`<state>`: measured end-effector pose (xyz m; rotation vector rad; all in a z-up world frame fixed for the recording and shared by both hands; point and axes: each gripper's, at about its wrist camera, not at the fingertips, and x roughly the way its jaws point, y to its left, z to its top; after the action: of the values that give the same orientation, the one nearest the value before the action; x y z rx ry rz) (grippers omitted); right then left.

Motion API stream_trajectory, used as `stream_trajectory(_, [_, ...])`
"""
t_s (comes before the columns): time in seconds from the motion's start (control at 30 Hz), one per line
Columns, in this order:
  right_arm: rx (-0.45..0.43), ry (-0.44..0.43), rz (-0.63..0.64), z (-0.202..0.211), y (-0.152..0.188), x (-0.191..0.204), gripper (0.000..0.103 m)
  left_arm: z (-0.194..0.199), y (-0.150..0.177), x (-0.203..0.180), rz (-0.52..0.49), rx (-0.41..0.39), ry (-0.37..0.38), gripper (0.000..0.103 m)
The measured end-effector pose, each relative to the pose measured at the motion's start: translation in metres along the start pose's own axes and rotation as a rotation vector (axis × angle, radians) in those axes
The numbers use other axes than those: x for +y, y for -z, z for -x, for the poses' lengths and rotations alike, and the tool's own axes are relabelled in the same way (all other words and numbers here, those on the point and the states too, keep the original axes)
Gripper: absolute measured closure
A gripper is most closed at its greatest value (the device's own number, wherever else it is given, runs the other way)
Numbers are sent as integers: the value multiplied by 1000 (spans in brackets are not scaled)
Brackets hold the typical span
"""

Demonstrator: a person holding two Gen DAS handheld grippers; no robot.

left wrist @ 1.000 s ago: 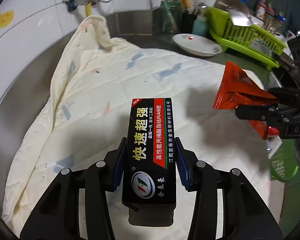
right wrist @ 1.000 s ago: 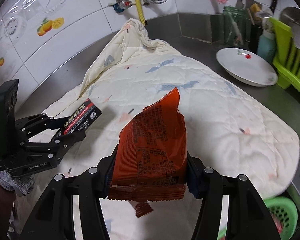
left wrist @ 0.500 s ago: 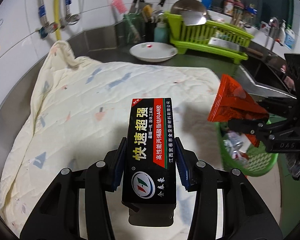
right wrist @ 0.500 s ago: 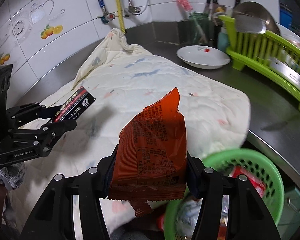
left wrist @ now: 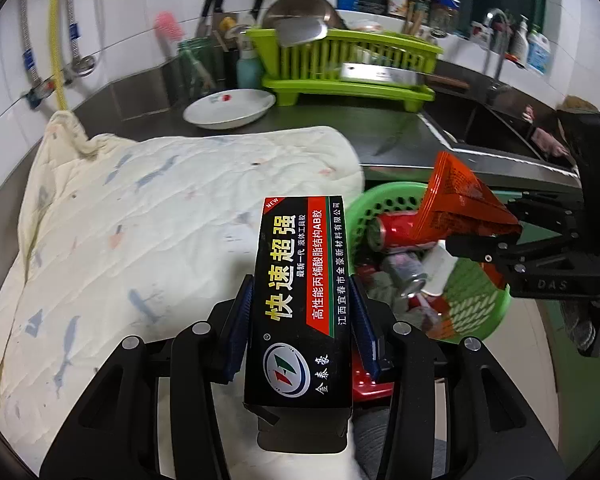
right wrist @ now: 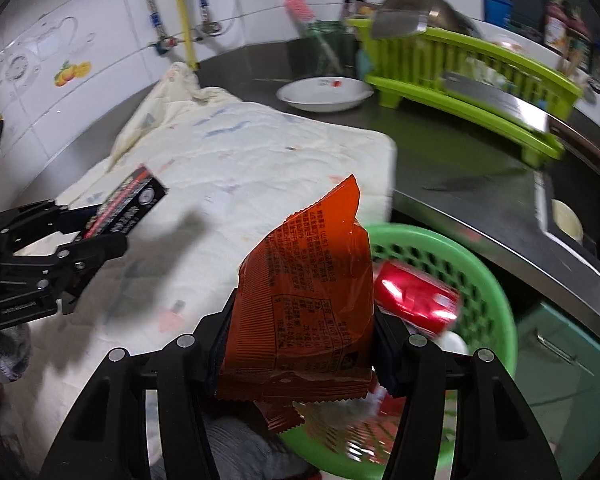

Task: Collect trash
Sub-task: 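Carry the black box and orange packet with both tools over the green basket, then open the right tool to drop the orange packet while the left tool drops the black box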

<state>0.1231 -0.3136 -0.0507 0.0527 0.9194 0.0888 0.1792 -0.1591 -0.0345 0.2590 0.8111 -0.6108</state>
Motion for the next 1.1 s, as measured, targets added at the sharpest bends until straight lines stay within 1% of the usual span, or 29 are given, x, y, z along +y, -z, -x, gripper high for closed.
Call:
stream_trajectory(0.1, [16,28,-44,3,11,-20,48,-4,-1,-15,-14,4,20,58])
stream_trajectory(0.27, [32,58,-85,3,25,-41,46,-10,-3,-37,-44,10,42,58])
stream_trajectory(0.4, [38,79,-116,-1,32,-53,41,-16,-5,-51,-59,16,65,58])
stream_trajectory(0.47, [44,77,-135,-3,34,-60,40,-19,-6,-58,-67,19,71,58])
stream_trajectory(0.5, [47,81,-144,-4,36,-64,37,-22,-6,-61,-70,22,74,58])
stream_trajectory(0.63, [51,80,-174,-6,40,-76,34,-30,-9,-71,-75,31,90,58])
stream_trajectory(0.8, [36,74,-195,-2,42,-85,29,-39,-11,-82,-83,44,102,58])
stream_trajectory(1.1, [18,59,-221,7,46,-97,27,-51,-14,-99,-104,54,117,58])
